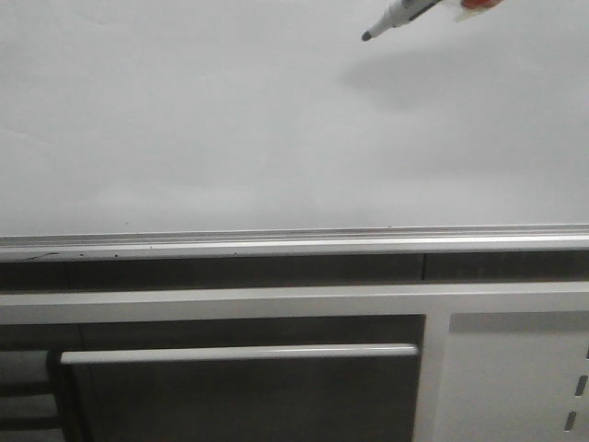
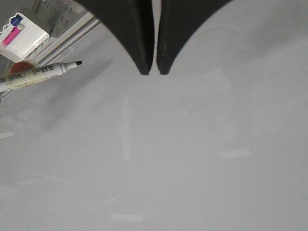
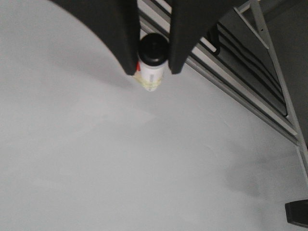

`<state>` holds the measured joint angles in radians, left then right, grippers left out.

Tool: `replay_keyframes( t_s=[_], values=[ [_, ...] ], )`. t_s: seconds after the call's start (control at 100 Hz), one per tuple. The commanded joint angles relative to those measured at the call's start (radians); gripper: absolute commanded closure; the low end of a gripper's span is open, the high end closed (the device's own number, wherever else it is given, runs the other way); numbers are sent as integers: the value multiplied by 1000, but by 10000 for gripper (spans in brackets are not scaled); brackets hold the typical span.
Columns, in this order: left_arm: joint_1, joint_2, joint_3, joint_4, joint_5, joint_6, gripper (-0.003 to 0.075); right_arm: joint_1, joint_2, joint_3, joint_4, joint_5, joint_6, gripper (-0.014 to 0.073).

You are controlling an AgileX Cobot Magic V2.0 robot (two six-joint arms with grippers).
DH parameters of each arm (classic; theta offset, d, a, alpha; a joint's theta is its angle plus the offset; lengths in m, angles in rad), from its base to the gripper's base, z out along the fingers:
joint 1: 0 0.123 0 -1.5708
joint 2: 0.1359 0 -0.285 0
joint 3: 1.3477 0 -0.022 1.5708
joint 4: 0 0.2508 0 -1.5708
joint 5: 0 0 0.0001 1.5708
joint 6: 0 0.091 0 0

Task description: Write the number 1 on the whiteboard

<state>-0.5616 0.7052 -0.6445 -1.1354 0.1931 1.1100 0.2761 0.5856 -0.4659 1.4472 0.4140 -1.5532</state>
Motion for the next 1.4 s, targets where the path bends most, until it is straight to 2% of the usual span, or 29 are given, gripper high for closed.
replay_keyframes(
  t_s=[0.0,0.73,1.17,1.29,1.39],
  values=[
    [1,-4,-26,-23,-30,-8,741,0,20,-24,67,-13,-49,645],
    [1,-4,-26,-23,-30,-2,741,0,167,-30,153,-68,-214,645],
    [1,-4,-26,-23,-34,0,741,0,286,-30,155,-90,-240,645],
    [1,-4,-26,-23,-34,0,741,0,304,-30,155,-72,-240,645],
    [1,-4,-26,-23,-34,0,741,0,287,-30,155,-3,-238,645]
  ],
)
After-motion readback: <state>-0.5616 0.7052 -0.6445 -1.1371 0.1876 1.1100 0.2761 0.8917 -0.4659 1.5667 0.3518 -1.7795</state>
